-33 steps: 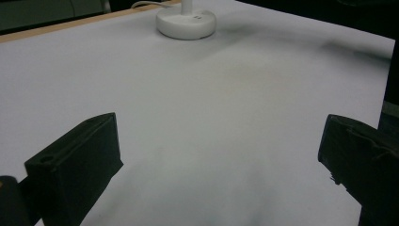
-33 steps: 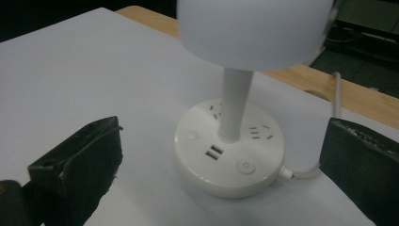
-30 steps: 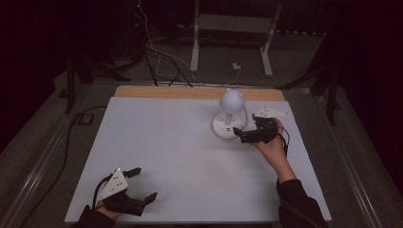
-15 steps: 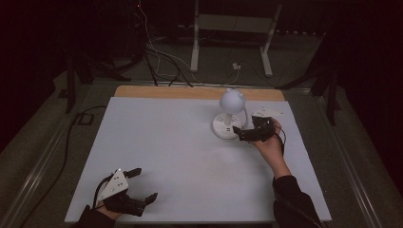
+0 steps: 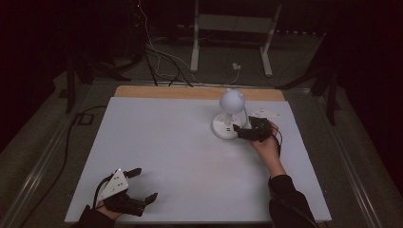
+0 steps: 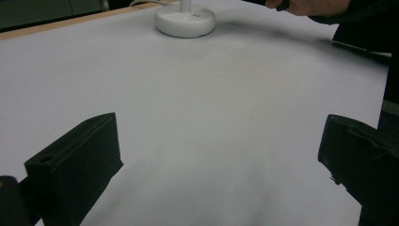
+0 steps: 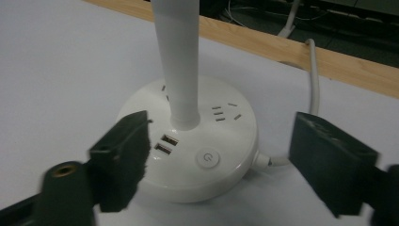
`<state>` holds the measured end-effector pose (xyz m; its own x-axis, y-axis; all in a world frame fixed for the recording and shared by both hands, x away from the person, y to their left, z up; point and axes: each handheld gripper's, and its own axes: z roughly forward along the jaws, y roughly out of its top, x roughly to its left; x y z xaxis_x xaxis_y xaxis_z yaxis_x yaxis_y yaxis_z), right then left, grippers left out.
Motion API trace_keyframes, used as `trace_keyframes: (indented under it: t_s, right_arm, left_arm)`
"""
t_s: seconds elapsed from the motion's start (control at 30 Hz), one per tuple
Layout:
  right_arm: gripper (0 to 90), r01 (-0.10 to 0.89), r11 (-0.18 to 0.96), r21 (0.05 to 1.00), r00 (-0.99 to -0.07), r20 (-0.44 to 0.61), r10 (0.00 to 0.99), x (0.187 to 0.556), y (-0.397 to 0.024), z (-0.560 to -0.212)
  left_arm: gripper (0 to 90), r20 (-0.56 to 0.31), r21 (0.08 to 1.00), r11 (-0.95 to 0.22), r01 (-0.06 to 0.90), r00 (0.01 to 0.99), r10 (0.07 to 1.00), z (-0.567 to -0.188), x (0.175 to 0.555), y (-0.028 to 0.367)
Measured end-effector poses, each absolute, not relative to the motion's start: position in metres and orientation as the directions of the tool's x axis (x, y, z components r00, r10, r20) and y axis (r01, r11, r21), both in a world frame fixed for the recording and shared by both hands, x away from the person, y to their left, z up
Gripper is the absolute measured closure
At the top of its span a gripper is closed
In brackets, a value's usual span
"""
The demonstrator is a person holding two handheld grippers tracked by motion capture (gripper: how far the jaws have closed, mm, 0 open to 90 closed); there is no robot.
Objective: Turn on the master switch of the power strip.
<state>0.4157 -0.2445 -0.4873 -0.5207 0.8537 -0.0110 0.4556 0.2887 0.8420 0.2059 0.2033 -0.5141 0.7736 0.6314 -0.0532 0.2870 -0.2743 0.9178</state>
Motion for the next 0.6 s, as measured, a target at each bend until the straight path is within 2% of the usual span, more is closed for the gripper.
trace_keyframes:
  t_s: [0.23,0.43,0.57,0.6]
  right_arm:
    - [32.3,0.463,0.290,0.837,-0.491,-0.030,0.871,0.4179,-0.2415,-0.4912]
    - [50.4,0.468,0.297,0.832,-0.491,-0.035,0.870,0.4196,-0.2404,-0.4939]
    - [65.5,0.459,0.308,0.834,-0.513,-0.034,0.857,0.4199,-0.2396,-0.4942]
    - [65.5,0.459,0.308,0.834,-0.513,-0.034,0.857,0.4199,-0.2396,-0.4942]
  left_arm:
    - [0.3,-0.054,0.917,-0.275,0.288,0.773,0.632,-0.5142,0.2059,0.2032]
    - [0.3,-0.053,0.917,-0.276,0.288,0.773,0.632,-0.5142,0.2060,0.2033]
    - [0.3,-0.054,0.917,-0.275,0.289,0.773,0.632,-0.5143,0.2060,0.2032]
    - [0.3,-0.054,0.916,-0.277,0.290,0.773,0.632,-0.5145,0.2060,0.2031]
